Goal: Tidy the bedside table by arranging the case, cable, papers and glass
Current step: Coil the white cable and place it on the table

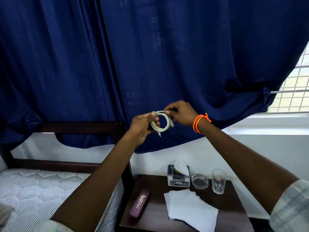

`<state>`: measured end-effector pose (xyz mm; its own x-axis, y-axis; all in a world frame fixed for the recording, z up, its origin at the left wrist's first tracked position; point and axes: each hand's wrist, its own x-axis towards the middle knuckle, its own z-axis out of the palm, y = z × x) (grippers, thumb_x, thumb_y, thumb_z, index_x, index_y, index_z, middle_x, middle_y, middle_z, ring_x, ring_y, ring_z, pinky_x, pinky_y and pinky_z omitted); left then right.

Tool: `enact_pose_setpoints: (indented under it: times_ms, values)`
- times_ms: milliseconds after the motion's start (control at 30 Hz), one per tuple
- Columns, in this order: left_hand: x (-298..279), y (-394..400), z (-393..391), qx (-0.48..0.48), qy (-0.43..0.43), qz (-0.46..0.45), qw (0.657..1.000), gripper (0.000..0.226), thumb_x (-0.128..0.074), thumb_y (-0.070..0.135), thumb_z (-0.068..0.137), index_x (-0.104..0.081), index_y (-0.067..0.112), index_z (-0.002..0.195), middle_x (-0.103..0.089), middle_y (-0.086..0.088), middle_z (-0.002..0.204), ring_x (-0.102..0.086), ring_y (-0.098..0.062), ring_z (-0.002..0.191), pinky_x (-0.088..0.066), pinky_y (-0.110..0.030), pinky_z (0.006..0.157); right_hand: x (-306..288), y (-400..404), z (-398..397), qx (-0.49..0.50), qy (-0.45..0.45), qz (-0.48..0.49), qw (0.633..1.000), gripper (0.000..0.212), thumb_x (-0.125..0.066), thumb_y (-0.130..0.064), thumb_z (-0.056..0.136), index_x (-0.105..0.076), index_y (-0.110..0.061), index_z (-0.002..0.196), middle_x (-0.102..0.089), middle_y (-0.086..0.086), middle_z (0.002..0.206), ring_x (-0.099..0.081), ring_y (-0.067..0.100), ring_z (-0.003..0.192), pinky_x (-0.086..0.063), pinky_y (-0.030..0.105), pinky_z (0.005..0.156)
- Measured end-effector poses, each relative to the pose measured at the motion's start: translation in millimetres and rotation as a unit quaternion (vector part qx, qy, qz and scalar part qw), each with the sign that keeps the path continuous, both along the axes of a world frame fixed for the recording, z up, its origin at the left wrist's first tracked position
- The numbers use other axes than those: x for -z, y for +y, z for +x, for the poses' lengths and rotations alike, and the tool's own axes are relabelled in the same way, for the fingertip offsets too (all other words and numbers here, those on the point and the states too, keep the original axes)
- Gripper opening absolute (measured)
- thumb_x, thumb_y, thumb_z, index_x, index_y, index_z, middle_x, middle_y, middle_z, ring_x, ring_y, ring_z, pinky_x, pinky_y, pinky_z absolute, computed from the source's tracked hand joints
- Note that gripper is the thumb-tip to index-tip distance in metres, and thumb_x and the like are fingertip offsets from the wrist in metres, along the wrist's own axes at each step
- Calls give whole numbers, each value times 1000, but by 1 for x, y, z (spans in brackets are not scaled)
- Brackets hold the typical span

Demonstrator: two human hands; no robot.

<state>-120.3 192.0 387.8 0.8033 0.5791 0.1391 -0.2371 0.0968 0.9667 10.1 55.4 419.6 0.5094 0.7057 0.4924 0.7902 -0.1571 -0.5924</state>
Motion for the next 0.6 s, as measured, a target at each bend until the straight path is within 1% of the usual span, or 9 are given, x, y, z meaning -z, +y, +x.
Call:
enact_pose_setpoints:
  times_ms: [100, 167, 267, 300, 367, 433, 500, 567, 600]
  values:
    - [1, -2, 3, 6, -6, -13, 1000, 15, -63, 18, 100, -76, 10, 97, -72, 1, 72, -67, -14, 68, -61, -38, 80, 5, 6, -3, -13, 122, 89, 988, 11, -66, -8, 95, -77, -6, 96, -75, 8, 84, -72, 19, 75, -59, 32, 68]
    - [2, -3, 4, -11, -6, 10, 1000, 15, -64, 18, 100, -77, 12, 94, -73, 1, 72, -67, -15, 70, -62, -39, 82, 7, 9, -6, -43, 247, 140, 958, 9, -64, -2, 94, -73, -2, 94, -73, 17, 91, -70, 26, 81, -63, 41, 76]
    - [2, -4, 4, -37, -10, 32, 999, 15, -65, 19, 99, -78, 13, 95, -74, -1, 74, -68, -16, 72, -62, -40, 84, 9, 12, -10, -76, 380, 169, 906, 8, -63, 4, 93, -69, -1, 94, -70, 18, 92, -69, 24, 78, -63, 38, 72]
    - [2, -3, 5, -47, -12, 28, 998, 14, -66, 19, 99, -78, 13, 96, -74, -2, 76, -68, -17, 73, -61, -41, 85, 10, 13, -10, -82, 395, 162, 901, 9, -63, 3, 93, -69, -2, 97, -70, 16, 91, -70, 22, 75, -63, 36, 67]
    - [1, -2, 5, -71, -18, 18, 997, 14, -66, 19, 99, -77, 11, 96, -73, -5, 79, -67, -18, 72, -61, -41, 83, 12, 12, -10, -93, 385, 129, 909, 11, -60, -1, 96, -69, -5, 100, -71, 13, 88, -70, 20, 72, -60, 32, 61]
    - [0, 0, 6, -95, -27, 11, 995, 16, -65, 18, 99, -76, 6, 102, -72, -5, 79, -66, -17, 69, -61, -39, 79, 14, 10, -10, -109, 357, 102, 922, 15, -55, -9, 101, -70, -6, 104, -73, 8, 86, -70, 18, 75, -59, 29, 65]
    - [1, 1, 6, -112, -35, 10, 993, 21, -65, 16, 99, -74, 1, 110, -72, -6, 79, -65, -16, 68, -60, -37, 77, 15, 8, -10, -126, 336, 87, 930, 24, -55, -23, 103, -69, -4, 109, -73, 6, 87, -70, 17, 79, -60, 31, 75]
    - [1, 1, 8, -122, -45, 20, 991, 20, -65, 15, 99, -76, 1, 109, -73, -9, 83, -66, -19, 72, -60, -41, 81, 16, 7, -14, -126, 304, 66, 942, 33, -65, -34, 96, -68, -4, 110, -71, 9, 86, -68, 17, 80, -58, 34, 80]
    - [1, -1, 8, -125, -48, 30, 991, 17, -66, 15, 99, -77, 4, 104, -74, -10, 86, -68, -21, 77, -60, -43, 85, 17, 7, -17, -118, 282, 52, 951, 36, -72, -35, 91, -68, -4, 110, -71, 14, 87, -67, 18, 80, -56, 35, 79]
